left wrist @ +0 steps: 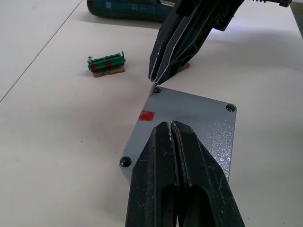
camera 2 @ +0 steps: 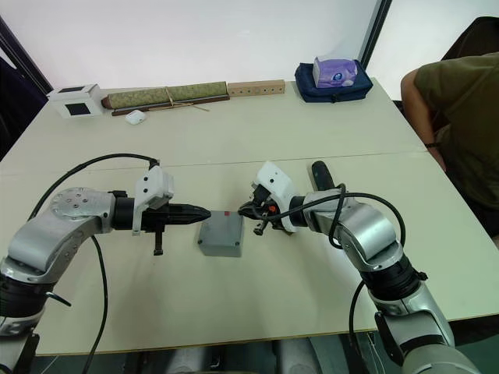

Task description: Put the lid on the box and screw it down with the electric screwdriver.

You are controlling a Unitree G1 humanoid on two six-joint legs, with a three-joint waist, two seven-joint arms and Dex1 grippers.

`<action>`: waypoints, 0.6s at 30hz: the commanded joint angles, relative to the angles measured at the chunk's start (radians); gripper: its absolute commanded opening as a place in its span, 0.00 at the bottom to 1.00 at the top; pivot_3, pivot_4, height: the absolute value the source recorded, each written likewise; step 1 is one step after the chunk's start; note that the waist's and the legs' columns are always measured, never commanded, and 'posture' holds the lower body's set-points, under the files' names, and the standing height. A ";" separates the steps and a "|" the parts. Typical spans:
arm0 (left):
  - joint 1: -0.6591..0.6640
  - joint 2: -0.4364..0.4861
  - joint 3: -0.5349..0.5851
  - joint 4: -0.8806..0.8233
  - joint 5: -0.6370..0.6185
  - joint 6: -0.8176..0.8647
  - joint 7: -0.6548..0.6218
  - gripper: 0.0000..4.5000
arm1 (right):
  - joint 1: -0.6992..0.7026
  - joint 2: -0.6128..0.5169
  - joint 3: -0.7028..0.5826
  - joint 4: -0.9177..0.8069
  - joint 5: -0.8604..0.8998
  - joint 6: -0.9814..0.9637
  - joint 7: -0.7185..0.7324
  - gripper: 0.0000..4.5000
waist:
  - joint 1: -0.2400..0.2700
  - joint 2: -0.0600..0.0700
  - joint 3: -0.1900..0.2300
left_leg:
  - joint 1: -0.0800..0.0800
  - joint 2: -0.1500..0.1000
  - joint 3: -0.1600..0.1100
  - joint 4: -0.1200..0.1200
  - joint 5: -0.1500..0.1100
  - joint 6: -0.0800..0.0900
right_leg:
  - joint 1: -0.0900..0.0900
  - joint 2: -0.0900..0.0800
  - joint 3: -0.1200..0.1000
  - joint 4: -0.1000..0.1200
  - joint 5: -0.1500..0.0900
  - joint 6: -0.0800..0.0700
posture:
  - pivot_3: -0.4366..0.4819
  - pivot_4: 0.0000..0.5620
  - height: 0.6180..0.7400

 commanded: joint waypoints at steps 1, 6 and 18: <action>-0.003 0.001 0.016 -0.023 -0.007 -0.012 0.001 0.00 | -0.032 -0.025 -0.029 -0.025 0.021 0.005 0.021 0.01 | 0.000 0.000 0.000 | 0.000 0.000 0.000 0.000 0.000 0.000 | 0.000 0.000 0.000 0.000 0.000 0.000 | 0.48 0.27 1.00; -0.005 -0.003 0.013 -0.019 -0.005 -0.017 0.003 0.00 | -0.049 -0.048 -0.022 -0.030 0.032 0.012 0.035 0.01 | 0.000 0.000 0.000 | 0.000 0.000 0.000 0.000 0.000 0.000 | 0.000 0.000 0.000 0.000 0.000 0.000 | 0.48 0.27 1.00; -0.014 -0.013 0.009 -0.007 0.001 -0.020 0.005 0.00 | -0.046 -0.055 0.003 -0.038 0.034 0.016 0.045 0.01 | 0.000 0.000 0.000 | 0.000 0.000 0.000 0.000 0.000 0.000 | 0.000 0.000 0.000 0.000 0.000 0.000 | 0.48 0.27 1.00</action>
